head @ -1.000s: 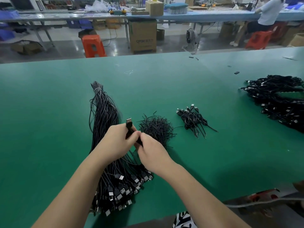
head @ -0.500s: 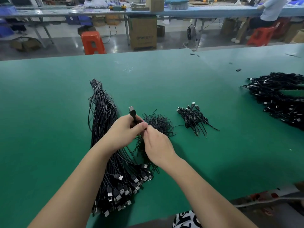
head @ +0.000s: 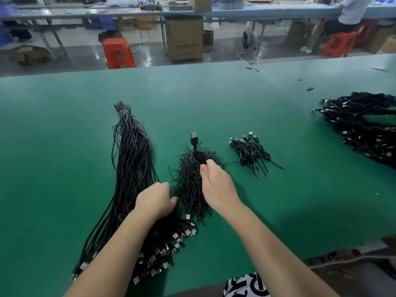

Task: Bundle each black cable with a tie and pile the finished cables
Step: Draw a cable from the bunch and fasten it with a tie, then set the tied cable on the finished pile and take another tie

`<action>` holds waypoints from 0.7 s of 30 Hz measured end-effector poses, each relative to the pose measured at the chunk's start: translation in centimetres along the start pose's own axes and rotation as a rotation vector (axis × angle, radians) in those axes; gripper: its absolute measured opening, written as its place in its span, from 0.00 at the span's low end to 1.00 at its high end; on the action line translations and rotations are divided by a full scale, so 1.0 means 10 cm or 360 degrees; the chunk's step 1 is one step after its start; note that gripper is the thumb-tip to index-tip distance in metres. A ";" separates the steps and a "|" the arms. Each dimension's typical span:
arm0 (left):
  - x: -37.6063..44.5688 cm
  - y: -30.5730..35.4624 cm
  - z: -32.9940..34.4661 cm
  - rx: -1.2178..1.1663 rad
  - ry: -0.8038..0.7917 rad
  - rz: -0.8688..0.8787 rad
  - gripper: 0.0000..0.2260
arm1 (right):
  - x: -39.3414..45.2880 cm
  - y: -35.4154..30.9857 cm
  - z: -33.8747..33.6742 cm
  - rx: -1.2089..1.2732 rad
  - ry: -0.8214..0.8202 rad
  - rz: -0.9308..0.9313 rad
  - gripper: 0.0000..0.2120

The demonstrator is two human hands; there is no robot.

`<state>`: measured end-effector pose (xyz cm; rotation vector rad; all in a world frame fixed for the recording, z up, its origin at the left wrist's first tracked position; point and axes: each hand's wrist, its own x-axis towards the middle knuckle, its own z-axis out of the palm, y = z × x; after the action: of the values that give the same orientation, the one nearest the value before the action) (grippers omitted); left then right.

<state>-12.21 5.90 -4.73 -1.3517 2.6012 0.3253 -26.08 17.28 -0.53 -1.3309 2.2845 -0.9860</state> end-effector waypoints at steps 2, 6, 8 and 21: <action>0.00 0.01 0.04 0.0056 0.0010 0.0003 0.12 | 0.00 0.01 -0.01 -0.0004 -0.0003 -0.0012 0.15; 0.01 0.04 0.07 0.0089 0.0061 0.0011 0.08 | 0.01 0.02 -0.01 0.0000 -0.0022 -0.0003 0.17; 0.01 0.05 0.07 0.0096 0.0059 0.0009 0.06 | 0.00 0.03 -0.01 -0.0016 -0.0033 -0.0011 0.17; -0.04 -0.04 -0.03 0.0293 0.0230 -0.0008 0.09 | -0.02 0.06 -0.03 -0.0049 -0.0004 -0.0023 0.17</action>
<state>-11.62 5.92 -4.39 -1.3640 2.6640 -0.0137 -26.52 17.76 -0.79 -1.3624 2.3000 -0.9569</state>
